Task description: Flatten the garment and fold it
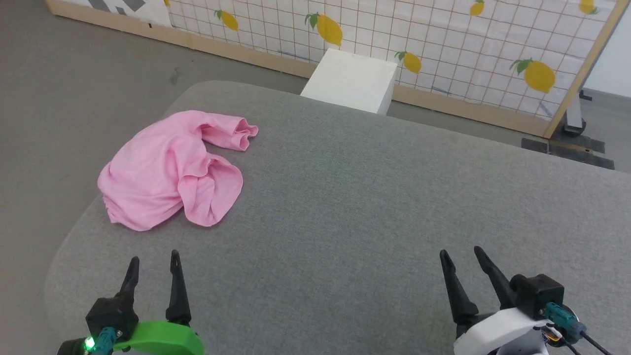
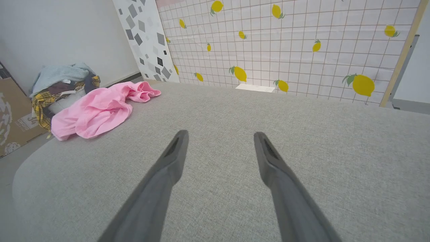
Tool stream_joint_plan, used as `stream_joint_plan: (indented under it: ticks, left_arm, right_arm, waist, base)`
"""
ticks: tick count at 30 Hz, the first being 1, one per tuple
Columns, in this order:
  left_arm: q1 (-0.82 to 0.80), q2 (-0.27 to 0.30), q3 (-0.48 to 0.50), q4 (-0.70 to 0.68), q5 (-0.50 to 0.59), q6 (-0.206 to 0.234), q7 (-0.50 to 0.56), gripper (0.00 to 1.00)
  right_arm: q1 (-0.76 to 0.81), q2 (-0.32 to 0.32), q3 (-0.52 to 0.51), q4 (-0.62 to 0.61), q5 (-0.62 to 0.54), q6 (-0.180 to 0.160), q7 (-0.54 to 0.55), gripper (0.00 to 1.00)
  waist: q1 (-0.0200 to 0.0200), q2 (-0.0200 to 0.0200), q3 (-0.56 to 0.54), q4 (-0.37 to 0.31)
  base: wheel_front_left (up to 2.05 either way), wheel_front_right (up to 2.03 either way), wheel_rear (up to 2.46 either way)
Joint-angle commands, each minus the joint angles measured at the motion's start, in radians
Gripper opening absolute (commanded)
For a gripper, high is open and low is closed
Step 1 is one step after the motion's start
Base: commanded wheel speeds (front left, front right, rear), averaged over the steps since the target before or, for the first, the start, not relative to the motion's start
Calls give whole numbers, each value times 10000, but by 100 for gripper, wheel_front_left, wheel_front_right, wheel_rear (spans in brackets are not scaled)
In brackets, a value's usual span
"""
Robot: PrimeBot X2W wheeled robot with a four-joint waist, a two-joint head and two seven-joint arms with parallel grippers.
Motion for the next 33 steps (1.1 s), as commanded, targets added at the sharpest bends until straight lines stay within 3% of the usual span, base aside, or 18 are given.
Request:
stream_joint_plan:
  ticks: [1, 33]
  left_arm:
    - [163, 32, 40, -30, -49, 66, -88, 100]
    - [456, 347, -52, -260, -339, 464, -495, 100]
  right_arm:
    - [-174, 8, 30, 98, 112, -12, -111, 100]
    - [-151, 11, -84, -144, -313, -16, -186, 100]
  waist:
    - [0, 0, -14, 83]
    - [0, 0, -21, 1145]
  base:
    - [0, 0, 0]
    - [0, 0, 0]
